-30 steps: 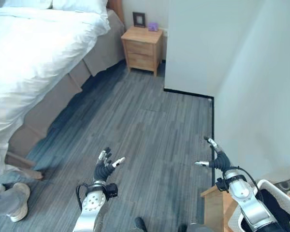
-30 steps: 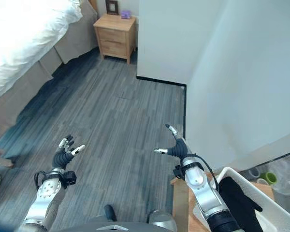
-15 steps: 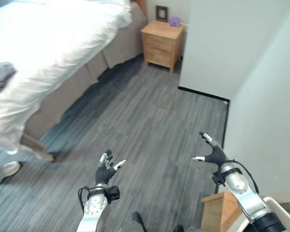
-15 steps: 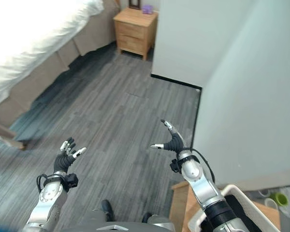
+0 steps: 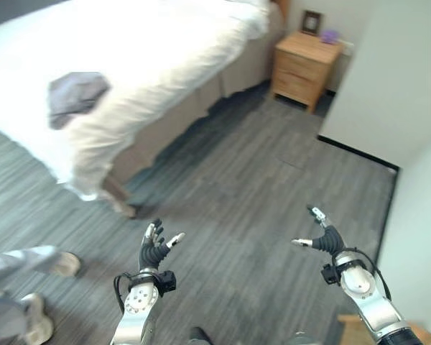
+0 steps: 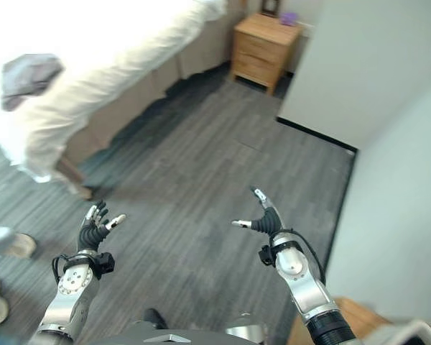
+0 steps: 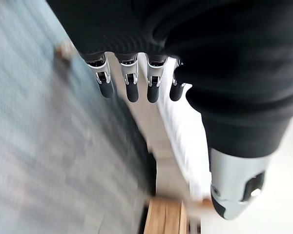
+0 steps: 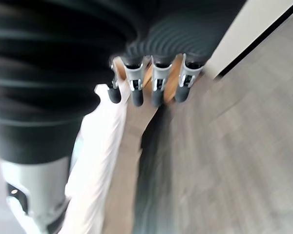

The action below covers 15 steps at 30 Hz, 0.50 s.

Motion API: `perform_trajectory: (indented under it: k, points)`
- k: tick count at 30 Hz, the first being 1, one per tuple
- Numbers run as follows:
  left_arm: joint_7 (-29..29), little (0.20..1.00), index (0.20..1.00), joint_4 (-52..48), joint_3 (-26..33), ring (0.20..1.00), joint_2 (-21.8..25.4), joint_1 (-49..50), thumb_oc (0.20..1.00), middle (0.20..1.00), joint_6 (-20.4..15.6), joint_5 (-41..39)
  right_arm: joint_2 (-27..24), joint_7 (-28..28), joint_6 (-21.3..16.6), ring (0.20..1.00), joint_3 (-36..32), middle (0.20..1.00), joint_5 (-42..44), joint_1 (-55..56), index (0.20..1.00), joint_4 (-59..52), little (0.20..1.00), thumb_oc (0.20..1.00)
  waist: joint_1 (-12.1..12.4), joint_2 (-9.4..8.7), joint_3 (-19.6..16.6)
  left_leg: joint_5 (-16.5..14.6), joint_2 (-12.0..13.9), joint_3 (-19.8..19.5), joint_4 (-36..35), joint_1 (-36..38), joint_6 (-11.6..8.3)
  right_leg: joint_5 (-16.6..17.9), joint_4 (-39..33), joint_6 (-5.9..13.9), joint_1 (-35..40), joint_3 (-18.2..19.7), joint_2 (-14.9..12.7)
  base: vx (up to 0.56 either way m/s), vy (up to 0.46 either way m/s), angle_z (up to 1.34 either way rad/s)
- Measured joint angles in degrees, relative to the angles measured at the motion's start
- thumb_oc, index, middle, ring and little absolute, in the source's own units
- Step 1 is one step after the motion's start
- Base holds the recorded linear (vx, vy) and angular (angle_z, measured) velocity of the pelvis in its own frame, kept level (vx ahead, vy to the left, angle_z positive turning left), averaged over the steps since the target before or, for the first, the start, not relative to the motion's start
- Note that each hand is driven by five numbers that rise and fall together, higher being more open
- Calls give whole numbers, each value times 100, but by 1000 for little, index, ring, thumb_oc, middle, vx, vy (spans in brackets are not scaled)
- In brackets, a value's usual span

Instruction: Pick up bed clothes into laundry basket.

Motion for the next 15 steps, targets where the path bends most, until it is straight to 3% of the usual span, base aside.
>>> perform_trajectory:
  k: [1, 2, 3, 4, 6, 7, 8, 9, 11, 12, 13, 14, 15]
  points:
    - [-14, 1000, 1000, -12, 6, 1000, 237, -6, 1000, 1000, 12, 14, 88, -10, 5, 1000, -10, 1000, -41, -26, 1000, -6, 1000, 1000, 87, -241, -94, -47, -275, -60, -33, -25, 52, 542, -181, -42, -190, 12, -141, 59, 331, 75]
    - [-44, 1000, 1000, -37, -2, 1000, 363, -22, 1000, 1000, 6, 25, 134, -25, 8, 1000, -17, 1000, -41, 21, 1000, -24, 1000, 1000, 75, -463, -147, -121, -485, -154, -74, 28, 21, 915, 77, 35, -217, -110, -324, 93, 318, 85]
    - [-44, 1000, 1000, -43, 0, 1000, 328, 4, 1000, 1000, 12, 32, 132, -25, 22, 1000, -19, 1000, -43, 30, 1000, 9, 1000, 1000, 140, -484, -195, -190, -536, -164, -130, 72, -24, 831, 234, 234, -166, -173, -437, 161, 348, 76]
    - [-59, 1000, 1000, -144, -8, 1000, 283, 97, 1000, 1000, 7, 69, 141, -22, 25, 1000, -20, 1000, -55, -29, 1000, 11, 1000, 1000, 197, -439, -188, -309, -601, -226, -127, 98, -59, 833, 674, 241, -176, -183, -607, 158, 349, 82]
    - [-83, 1000, 1000, -115, -141, 1000, 219, 85, 1000, 1000, 81, 81, 14, -23, 48, 1000, -84, 1000, -96, 71, 1000, 1, 1000, 1000, 42, -332, -155, -420, -582, -287, -52, 243, 58, 801, 1775, 272, -371, -122, -980, 108, 320, 104]
    - [-76, 1000, 1000, -253, -89, 1000, 242, 258, 1000, 1000, 80, 87, 3, -7, 50, 1000, -53, 1000, -101, 94, 1000, -13, 1000, 1000, 90, -343, -149, -358, -734, -340, -203, 440, 119, 838, 2591, 268, -627, 87, -1341, 89, 268, 56]
    - [-50, 1000, 1000, -259, -21, 1000, 279, 340, 1000, 1000, 85, 111, 48, -9, 33, 1000, 3, 1000, -101, 98, 1000, -39, 1000, 1000, 161, -380, -120, -448, -837, -425, -215, 486, 256, 1007, 2963, 254, -759, 438, -1453, 106, 270, 49]
    - [-45, 1000, 1000, -253, 59, 1000, 287, 373, 1000, 1000, 96, 113, 116, -8, 14, 1000, 56, 1000, -102, 146, 1000, -41, 1000, 1000, 104, -385, -97, -451, -851, -643, -247, 490, 290, 931, 3295, 338, -954, 873, -1429, 47, 100, 58]
    - [-52, 1000, 1000, -259, 84, 1000, 278, 343, 1000, 1000, 89, 119, 181, 5, 19, 1000, 90, 1000, -107, 271, 1000, -32, 1000, 1000, 151, -339, -28, -411, -772, -820, -266, 458, 333, 442, 3324, 490, -1195, 1273, -1114, 107, 193, 64]
    - [-63, 1000, 1000, -230, 78, 1000, 250, 451, 1000, 1000, 92, 127, 220, 2, 16, 1000, 129, 1000, -115, 271, 1000, -8, 1000, 1000, 180, -240, 47, -451, -713, -1035, -237, 381, 385, 133, 3047, 522, -1388, 1468, -662, 185, 166, 62]
    - [-112, 1000, 1000, -221, 82, 1000, 202, 408, 1000, 1000, 105, 140, 222, -22, 18, 1000, 115, 1000, -180, 239, 1000, 56, 1000, 1000, 105, -132, 128, -501, -564, -1256, -211, 291, 426, -180, 2743, 343, -1573, 1633, -173, 207, 56, 103]
    - [-122, 1000, 1000, -220, 3, 1000, 198, 365, 1000, 1000, 111, 159, 222, -41, 27, 1000, 120, 1000, -260, 240, 1000, 126, 1000, 1000, 83, -20, 253, -478, -453, -1463, -236, 274, 449, -198, 2091, 260, -1558, 1692, 345, 184, 13, 107]
    - [-155, 1000, 1000, -222, -47, 1000, 231, 340, 1000, 1000, 113, 265, 192, -37, 35, 1000, 121, 1000, -301, 183, 1000, 160, 1000, 1000, 139, -79, 309, -471, -509, -1551, -259, 300, 459, -111, 1714, 139, -1690, 1447, 437, 197, 1, 102]
